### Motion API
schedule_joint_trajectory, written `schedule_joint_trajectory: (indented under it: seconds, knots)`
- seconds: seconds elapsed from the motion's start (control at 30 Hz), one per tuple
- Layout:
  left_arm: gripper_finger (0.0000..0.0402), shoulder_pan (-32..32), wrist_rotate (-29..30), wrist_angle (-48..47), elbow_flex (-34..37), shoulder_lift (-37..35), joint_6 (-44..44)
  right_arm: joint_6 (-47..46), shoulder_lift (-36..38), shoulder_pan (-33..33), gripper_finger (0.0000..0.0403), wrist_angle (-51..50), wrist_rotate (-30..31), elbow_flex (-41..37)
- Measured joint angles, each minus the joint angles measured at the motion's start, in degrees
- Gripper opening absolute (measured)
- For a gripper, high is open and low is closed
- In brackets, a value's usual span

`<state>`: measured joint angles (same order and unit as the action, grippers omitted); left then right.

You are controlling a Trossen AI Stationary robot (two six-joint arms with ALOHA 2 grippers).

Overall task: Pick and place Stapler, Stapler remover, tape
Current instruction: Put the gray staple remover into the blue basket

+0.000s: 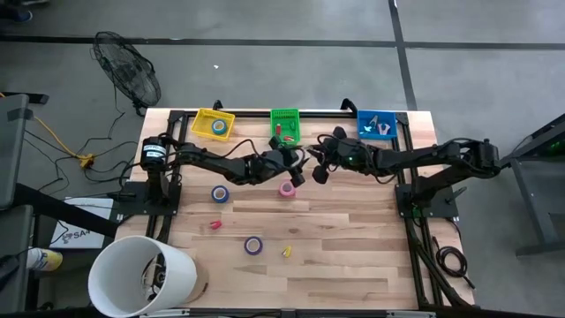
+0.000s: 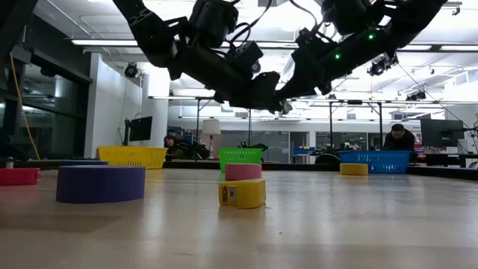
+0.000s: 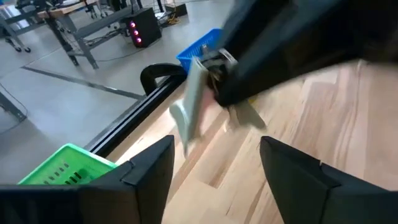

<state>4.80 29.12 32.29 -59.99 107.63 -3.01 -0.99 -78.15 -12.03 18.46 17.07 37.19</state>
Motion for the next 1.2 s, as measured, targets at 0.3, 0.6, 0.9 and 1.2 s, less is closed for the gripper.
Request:
schedule_joint_trajectory:
  seconds: [0.3,0.6,0.9,1.2]
  knots:
    - [0.0241,0.0,5.5,-10.4,0.0,-3.2,-0.6,0.0,0.0,-4.8,0.0037,-7.5,6.4,0.0]
    - [0.0241,0.0,6.4,-25.8,0.0,-6.9,4.1,0.0,0.0,-15.3,0.0037,-14.5,9.3,0.0]
    - [0.0241,0.0,6.8,-40.9,0.0,-7.0,11.3,0.0,0.0,-25.8,0.0037,-20.5,12.0,0.0]
    - [0.0241,-2.4,11.7,-54.1,0.0,-7.0,20.9,-0.3,0.0,-32.9,0.0037,-25.3,13.7,0.0]
